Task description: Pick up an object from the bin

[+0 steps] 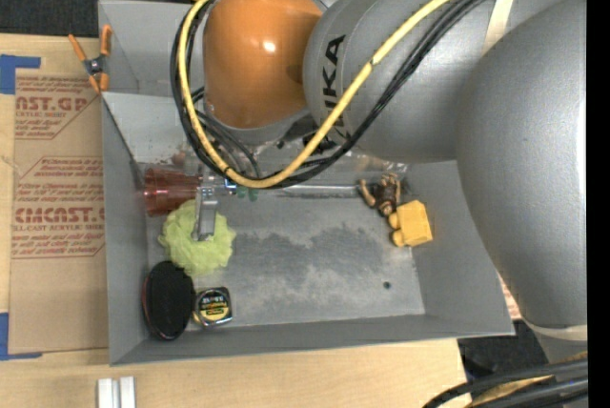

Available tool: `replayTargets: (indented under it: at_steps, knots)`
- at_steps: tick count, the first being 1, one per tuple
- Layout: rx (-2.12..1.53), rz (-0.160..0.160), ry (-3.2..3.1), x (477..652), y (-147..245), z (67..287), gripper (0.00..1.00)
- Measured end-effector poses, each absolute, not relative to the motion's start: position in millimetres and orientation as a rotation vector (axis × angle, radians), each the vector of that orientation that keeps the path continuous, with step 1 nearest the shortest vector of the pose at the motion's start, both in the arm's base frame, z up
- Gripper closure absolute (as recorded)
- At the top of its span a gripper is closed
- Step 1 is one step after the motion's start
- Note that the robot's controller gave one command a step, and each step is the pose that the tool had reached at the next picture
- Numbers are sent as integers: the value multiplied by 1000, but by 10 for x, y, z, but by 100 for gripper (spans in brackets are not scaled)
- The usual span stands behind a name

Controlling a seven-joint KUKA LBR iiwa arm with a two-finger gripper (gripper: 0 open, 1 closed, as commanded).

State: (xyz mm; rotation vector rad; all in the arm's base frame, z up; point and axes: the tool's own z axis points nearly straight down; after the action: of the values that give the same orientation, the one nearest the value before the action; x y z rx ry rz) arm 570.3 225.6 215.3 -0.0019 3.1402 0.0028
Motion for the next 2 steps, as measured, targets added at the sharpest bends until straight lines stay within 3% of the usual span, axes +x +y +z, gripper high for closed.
replayTargets:
  at_steps: [1,2]
  knots:
    - [-819,4,3037,4957,2450,1522,0]
    - [-264,5,3126,4903,2368,1502,0]
